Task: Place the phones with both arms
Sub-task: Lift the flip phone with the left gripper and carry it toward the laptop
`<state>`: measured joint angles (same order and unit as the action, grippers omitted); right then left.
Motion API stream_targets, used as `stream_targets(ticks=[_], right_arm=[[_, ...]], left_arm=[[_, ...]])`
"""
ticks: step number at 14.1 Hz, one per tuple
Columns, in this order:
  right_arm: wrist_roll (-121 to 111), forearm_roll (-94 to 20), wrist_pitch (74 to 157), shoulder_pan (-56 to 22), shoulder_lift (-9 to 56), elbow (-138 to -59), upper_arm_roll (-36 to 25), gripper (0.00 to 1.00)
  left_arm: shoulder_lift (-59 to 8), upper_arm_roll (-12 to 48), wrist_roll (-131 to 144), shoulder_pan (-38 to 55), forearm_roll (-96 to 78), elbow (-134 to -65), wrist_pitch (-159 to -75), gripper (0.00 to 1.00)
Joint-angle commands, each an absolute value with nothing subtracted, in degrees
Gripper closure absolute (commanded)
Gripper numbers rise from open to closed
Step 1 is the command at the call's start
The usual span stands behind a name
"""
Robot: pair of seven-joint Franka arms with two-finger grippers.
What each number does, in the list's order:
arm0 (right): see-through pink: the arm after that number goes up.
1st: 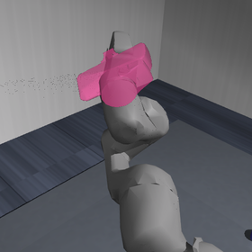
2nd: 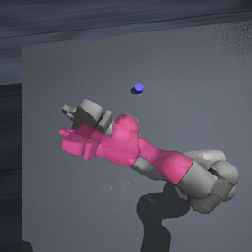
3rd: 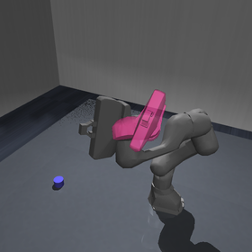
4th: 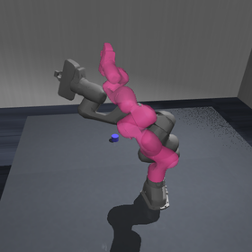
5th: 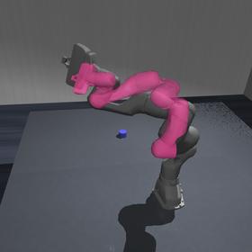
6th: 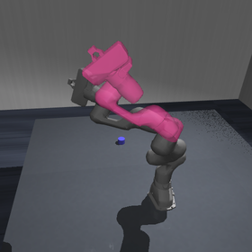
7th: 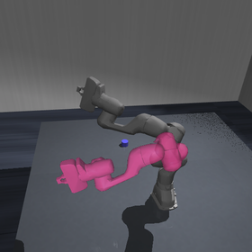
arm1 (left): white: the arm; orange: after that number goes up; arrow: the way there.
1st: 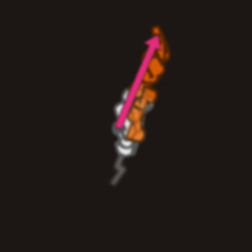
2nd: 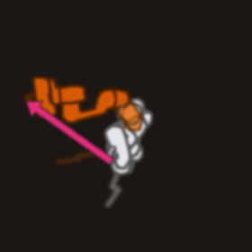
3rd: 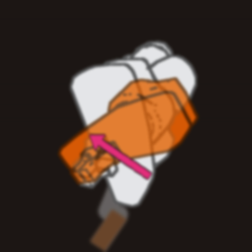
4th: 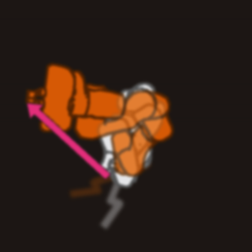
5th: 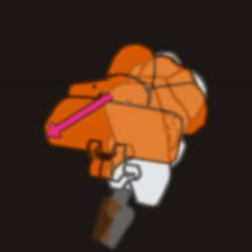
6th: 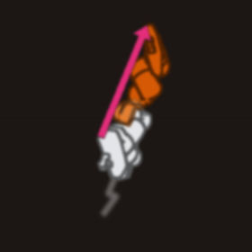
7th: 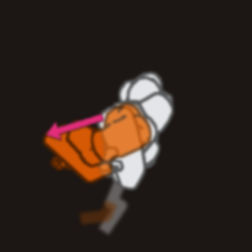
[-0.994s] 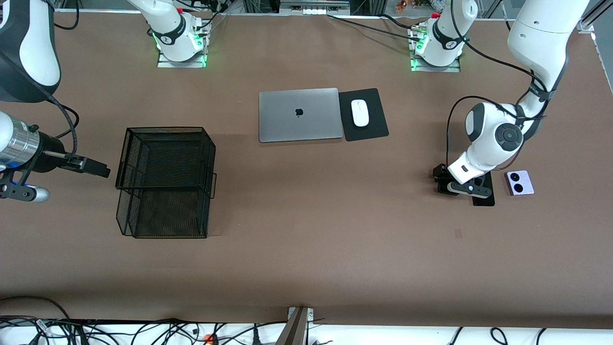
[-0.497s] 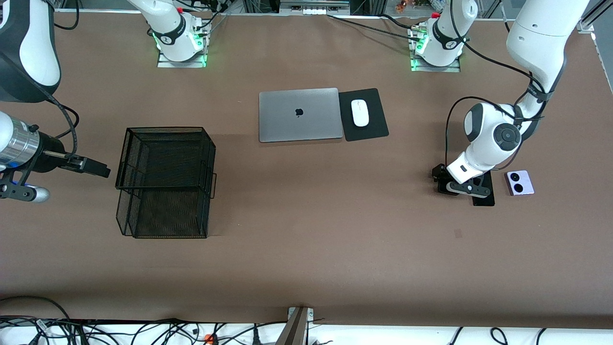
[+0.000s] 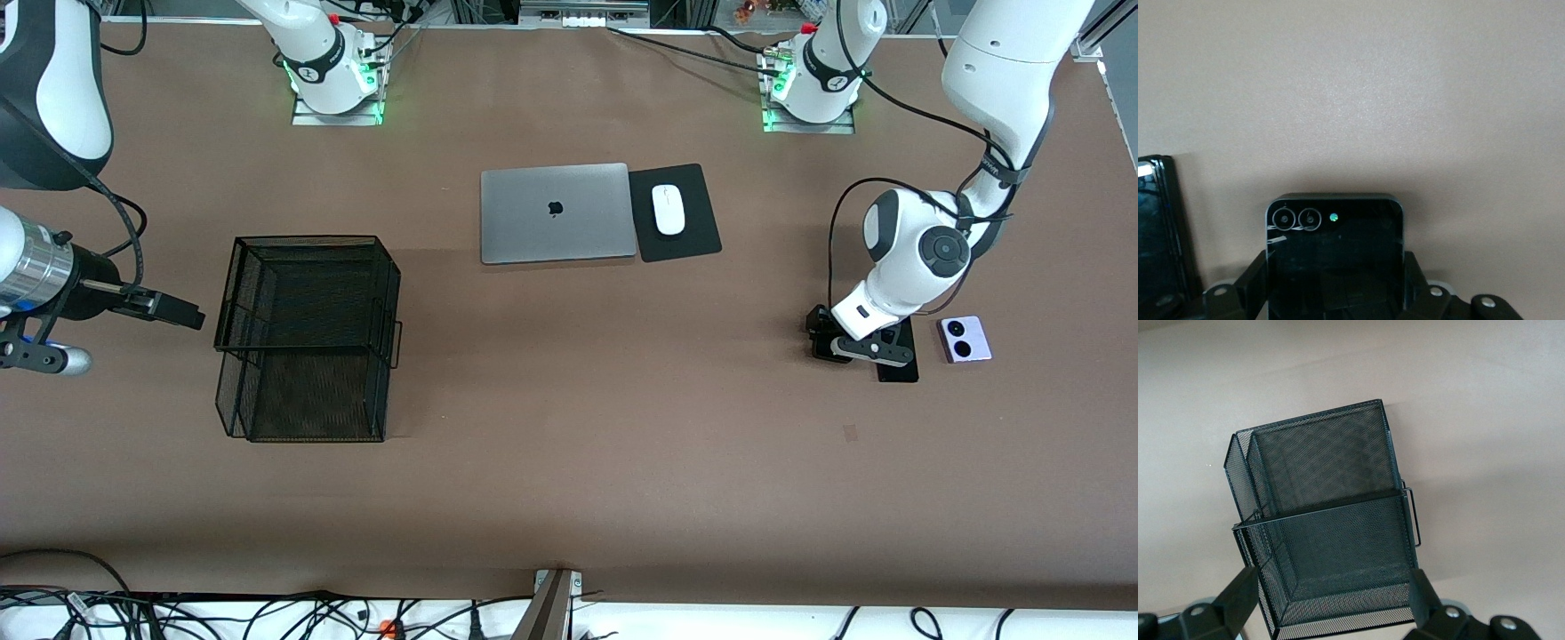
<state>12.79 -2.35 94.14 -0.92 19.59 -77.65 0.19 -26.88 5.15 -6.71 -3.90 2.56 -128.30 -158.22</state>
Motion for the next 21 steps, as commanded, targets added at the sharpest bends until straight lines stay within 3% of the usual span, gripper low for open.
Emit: stream_targets(ticks=[1, 5, 10, 16, 21], right_arm=[[13.3, -2.4, 94.0, -0.8, 18.7, -78.4, 0.3, 0.00], [13.2, -2.5, 94.0, -0.8, 18.7, -78.3, 0.3, 0.00], [12.1, -2.2, 94.3, -0.4, 18.7, -78.3, 0.0, 0.00], [12.3, -1.6, 92.5, -0.5, 18.0, -78.0, -0.1, 0.00], [12.7, -0.9, 89.3, -0.5, 17.7, -78.0, 0.0, 0.00]], left_arm=[[-28.7, 4.8, -3.1, -3.7, 3.7, -127.1, -158.5, 1.00], [-27.6, 5.4, -0.4, -2.3, 3.7, -120.5, -147.0, 1.00], [-28.1, 5.4, 9.6, 5.8, 3.7, -108.5, -134.4, 1.00], [-32.9, 5.4, 23.4, 18.1, 3.6, -99.4, -132.7, 1.00], [-42.1, 5.2, 34.3, 27.1, 3.7, -86.9, -132.6, 1.00]])
